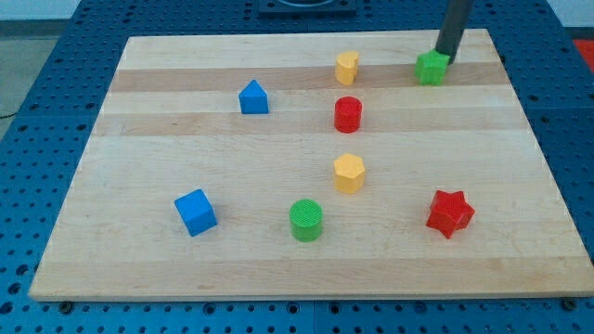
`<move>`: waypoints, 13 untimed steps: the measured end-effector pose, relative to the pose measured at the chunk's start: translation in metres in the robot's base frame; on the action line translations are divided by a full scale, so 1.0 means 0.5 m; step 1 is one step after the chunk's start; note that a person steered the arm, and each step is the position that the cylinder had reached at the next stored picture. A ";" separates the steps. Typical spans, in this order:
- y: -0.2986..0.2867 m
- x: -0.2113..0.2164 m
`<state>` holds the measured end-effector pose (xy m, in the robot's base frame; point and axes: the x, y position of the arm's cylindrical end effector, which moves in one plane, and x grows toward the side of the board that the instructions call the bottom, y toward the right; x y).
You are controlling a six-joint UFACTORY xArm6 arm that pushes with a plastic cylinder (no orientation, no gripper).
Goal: Form a group with red blocks and green star
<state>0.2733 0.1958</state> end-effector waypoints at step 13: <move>-0.095 0.586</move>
<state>0.5663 0.1481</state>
